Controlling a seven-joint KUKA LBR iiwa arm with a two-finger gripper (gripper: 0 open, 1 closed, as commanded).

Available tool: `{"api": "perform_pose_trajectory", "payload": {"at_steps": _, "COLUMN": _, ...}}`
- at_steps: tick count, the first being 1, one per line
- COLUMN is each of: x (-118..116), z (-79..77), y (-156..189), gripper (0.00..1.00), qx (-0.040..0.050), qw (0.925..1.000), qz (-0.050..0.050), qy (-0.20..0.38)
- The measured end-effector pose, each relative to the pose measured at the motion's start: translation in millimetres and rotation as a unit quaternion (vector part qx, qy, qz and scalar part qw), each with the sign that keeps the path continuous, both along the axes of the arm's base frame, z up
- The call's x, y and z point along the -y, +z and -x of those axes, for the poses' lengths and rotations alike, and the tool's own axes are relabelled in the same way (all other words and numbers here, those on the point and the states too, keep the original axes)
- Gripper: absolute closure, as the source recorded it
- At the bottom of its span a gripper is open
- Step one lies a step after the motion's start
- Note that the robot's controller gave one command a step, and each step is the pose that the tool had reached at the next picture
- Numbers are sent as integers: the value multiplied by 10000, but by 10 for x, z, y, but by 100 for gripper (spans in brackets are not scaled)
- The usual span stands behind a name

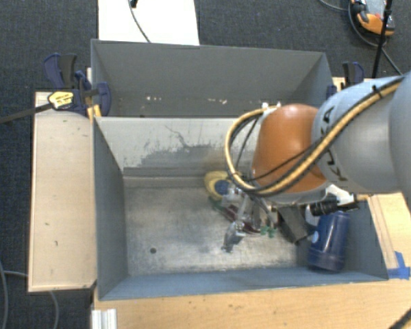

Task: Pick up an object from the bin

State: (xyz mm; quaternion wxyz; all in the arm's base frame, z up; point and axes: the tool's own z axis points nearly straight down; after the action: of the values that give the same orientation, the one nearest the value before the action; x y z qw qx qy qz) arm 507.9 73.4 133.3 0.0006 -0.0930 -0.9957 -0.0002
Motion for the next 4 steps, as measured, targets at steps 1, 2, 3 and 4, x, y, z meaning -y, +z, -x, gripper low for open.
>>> {"api": "perform_pose_trajectory", "payload": {"at_steps": 1, "x": -2, "z": -10, "y": 11, "gripper": 0, "qx": 15, "qw": 10000, "qz": -2, "qy": 1}}
{"api": "perform_pose_trajectory", "payload": {"at_steps": 2, "x": 378, "z": -285, "y": -246, "gripper": 0, "qx": 35, "qw": 9993, "qz": -12, "qy": -359}}
{"api": "perform_pose_trajectory", "payload": {"at_steps": 3, "x": 647, "z": -128, "y": -599, "gripper": 100, "qx": 28, "qw": 9996, "qz": 4, "qy": -281}}
{"api": "perform_pose_trajectory", "payload": {"at_steps": 4, "x": 647, "z": -128, "y": -599, "gripper": 100, "qx": 28, "qw": 9996, "qz": 4, "qy": -283}}
